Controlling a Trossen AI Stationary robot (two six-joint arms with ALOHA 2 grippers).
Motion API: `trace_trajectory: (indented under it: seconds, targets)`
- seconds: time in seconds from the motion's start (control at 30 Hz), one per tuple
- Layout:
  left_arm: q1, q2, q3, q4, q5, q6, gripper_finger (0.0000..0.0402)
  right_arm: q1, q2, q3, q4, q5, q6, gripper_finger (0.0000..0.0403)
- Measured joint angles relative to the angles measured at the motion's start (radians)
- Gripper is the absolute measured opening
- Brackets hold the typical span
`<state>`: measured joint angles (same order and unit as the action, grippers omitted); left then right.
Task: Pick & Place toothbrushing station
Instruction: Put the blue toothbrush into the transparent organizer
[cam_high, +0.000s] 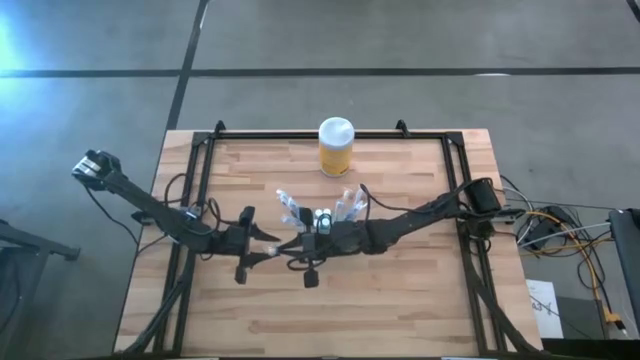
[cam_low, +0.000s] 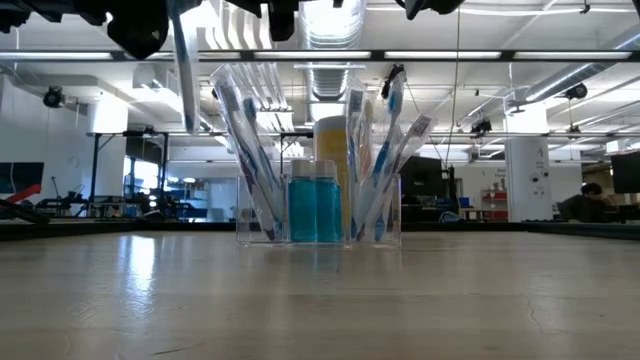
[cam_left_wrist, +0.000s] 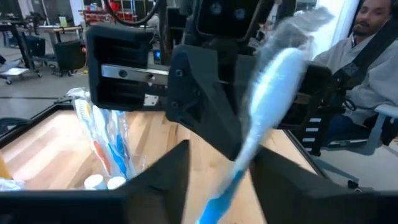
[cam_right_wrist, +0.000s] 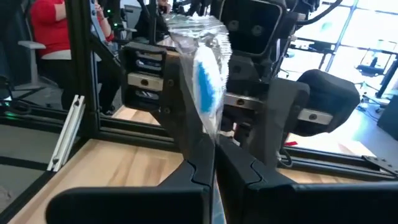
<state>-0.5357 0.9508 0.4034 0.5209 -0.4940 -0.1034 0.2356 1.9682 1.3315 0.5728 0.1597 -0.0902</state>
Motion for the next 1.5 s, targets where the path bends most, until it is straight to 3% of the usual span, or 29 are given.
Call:
trace_trajectory:
  seconds: [0.23, 0.6, 0.87, 1.13, 1.33, 1.5]
  targets:
    - [0.016, 0.007, 0.000, -0.010, 0.017, 0.017, 0.0031, -0.002, 0.000, 0.000, -0.005, 0.010, 0.004, 0.0008]
    - [0.017, -0.001, 0.000, -0.024, 0.036, 0.064, 0.0023, -0.002, -0.010, 0.001, -0.023, -0.030, 0.033, 0.0019]
    - [0.019, -0.005, 0.000, -0.028, 0.035, 0.069, 0.0022, 0.003, -0.101, 0.002, -0.135, -0.046, 0.054, 0.0103]
    - [0.019, -0.061, 0.000, -0.029, 0.012, 0.159, 0.0022, 0.031, -0.228, -0.020, -0.423, -0.013, 0.166, 0.0164]
    - [0.043, -0.112, -0.001, 0.085, 0.059, 0.266, 0.0022, 0.124, -0.361, -0.225, -0.227, 0.120, 0.093, 0.0127]
    - [0.097, -0.078, -0.040, 0.113, 0.074, 0.095, 0.0022, 0.176, -0.429, -0.462, 0.058, 0.290, 0.073, 0.0064]
